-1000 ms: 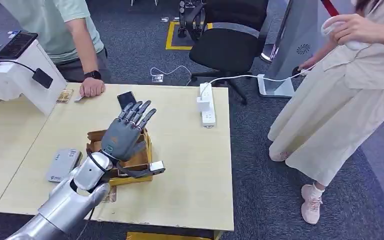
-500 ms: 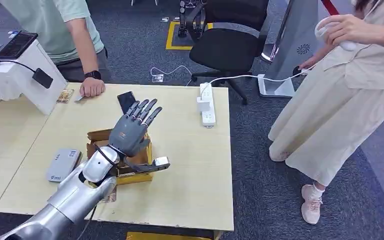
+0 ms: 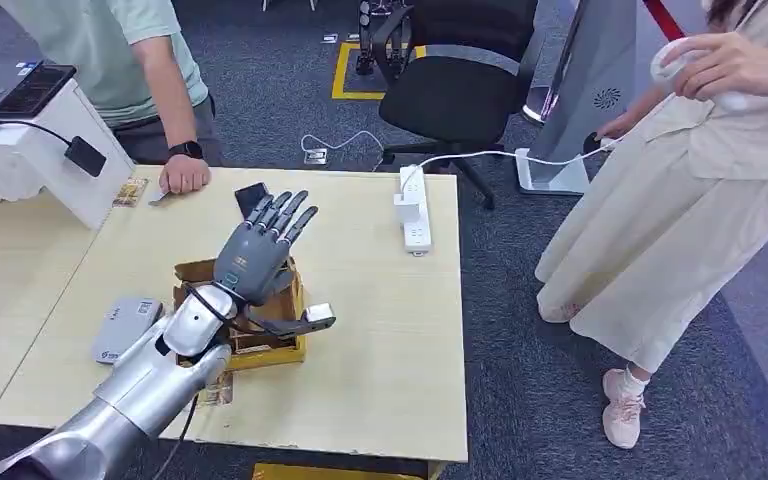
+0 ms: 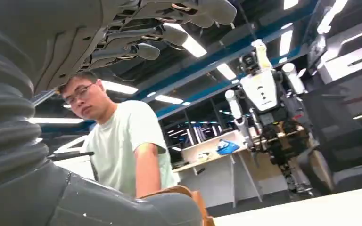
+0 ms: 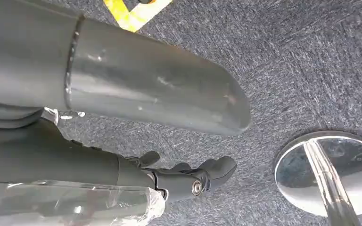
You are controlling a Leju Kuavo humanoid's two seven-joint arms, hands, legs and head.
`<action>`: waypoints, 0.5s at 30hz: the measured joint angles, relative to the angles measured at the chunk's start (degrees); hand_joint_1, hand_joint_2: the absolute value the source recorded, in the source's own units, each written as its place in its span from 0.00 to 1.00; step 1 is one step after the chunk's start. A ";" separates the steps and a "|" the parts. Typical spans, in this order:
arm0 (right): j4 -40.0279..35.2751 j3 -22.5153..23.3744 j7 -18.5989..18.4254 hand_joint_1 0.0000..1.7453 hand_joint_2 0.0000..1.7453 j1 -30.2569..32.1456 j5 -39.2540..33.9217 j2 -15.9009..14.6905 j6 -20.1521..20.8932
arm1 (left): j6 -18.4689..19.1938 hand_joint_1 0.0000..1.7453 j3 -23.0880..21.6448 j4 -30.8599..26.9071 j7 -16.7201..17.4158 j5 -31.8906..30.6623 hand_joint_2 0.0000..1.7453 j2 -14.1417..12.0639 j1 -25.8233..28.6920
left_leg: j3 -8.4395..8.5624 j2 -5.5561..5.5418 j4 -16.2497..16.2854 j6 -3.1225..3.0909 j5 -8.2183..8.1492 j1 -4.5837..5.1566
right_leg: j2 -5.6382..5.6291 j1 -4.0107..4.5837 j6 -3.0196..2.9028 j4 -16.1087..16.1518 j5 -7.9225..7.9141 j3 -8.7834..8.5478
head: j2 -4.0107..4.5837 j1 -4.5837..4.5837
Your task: Pass the card to the sensor for recognition and then transmit it.
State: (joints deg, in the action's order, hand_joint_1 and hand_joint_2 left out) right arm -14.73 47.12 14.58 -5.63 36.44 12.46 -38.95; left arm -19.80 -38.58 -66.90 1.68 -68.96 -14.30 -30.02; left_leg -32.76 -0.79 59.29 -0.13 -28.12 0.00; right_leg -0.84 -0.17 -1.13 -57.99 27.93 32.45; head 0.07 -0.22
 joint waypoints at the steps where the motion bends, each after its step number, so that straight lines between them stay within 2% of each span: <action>1: 0.00 0.00 0.02 0.00 0.00 0.03 -0.04 0.00 0.00 | -0.04 0.00 0.00 0.11 0.00 0.00 1.00 -0.11 -0.05 | 0.00 0.00 0.00 0.00 0.00 0.00 | 0.00 0.00 0.00 0.00 0.00 0.00 | 0.00 0.00; 10: 0.00 0.00 0.11 0.00 0.00 0.06 -0.46 0.00 0.00 | -0.24 0.00 0.00 0.17 0.18 0.13 1.00 -1.09 -0.05 | -0.01 0.00 0.00 0.00 0.00 0.00 | 0.00 0.00 0.00 -0.01 0.00 0.00 | -0.02 0.00; 15: 0.00 0.02 0.57 0.00 0.00 0.26 -1.20 0.00 -0.02 | -1.01 0.00 0.18 -0.61 1.07 0.52 1.00 -2.93 0.75 | -0.01 0.00 0.00 0.00 0.00 0.00 | 0.00 0.00 0.00 -0.01 0.00 -0.01 | -0.02 0.00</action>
State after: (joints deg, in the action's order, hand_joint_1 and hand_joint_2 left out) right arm -14.73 47.15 15.15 -5.37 35.23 12.46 -38.97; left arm -20.81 -38.40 -67.52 2.75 -68.43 -17.23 -29.27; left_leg -32.77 -0.78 59.29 -0.13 -28.12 0.00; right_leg -0.84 -0.17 -1.13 -58.00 27.93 32.44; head 0.04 -0.22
